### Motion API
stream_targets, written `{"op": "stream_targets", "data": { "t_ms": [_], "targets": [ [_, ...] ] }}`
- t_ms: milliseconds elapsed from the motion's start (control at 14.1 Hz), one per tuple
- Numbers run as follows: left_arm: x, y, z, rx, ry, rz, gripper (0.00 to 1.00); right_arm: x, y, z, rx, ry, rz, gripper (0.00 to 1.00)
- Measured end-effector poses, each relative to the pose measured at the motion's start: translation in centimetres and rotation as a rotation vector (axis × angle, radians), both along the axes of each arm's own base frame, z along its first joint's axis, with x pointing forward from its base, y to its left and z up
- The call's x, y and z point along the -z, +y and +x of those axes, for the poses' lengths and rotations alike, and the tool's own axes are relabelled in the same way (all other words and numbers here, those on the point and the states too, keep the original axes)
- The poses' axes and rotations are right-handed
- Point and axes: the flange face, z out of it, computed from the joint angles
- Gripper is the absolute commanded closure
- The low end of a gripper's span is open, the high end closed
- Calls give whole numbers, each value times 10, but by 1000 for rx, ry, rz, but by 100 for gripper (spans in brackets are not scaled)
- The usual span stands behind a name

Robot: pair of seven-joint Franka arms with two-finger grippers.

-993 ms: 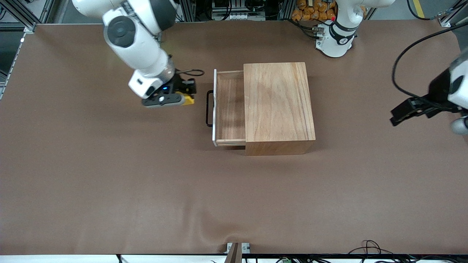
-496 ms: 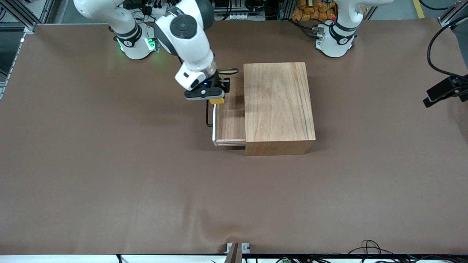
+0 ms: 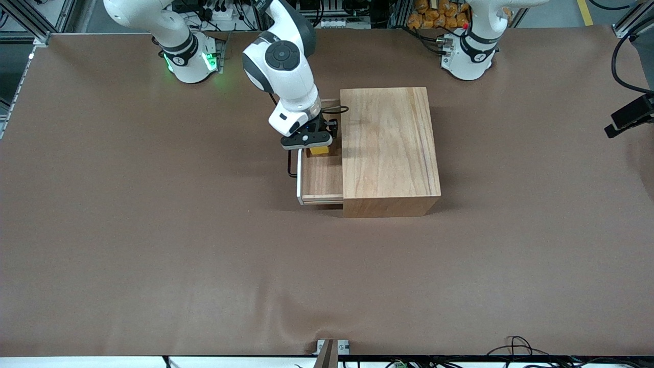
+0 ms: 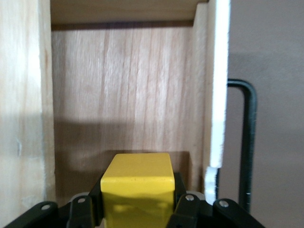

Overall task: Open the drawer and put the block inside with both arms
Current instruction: 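Carry the yellow cube with the right gripper over the open drawer, then lower the cube into the drawer and open the right gripper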

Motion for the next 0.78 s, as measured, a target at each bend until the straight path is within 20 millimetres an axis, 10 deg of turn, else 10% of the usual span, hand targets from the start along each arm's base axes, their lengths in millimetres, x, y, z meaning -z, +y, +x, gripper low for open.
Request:
{"op": "stream_targets", "data": {
  "t_ms": [496,567,638,780],
  "targets": [
    [-3,21,-5,-8,1,0,0,13,17,4,8,-22,19,97],
    [-3,24,-6,-14,2,0,0,13,17,4,8,-22,19,71],
    [-3,28,-7,-21,5,-1,0,13,17,4,8,-22,19,14],
    [-3,33,-9,-30,11,-2,0,14,17,4,8,-22,18,0]
  ]
}}
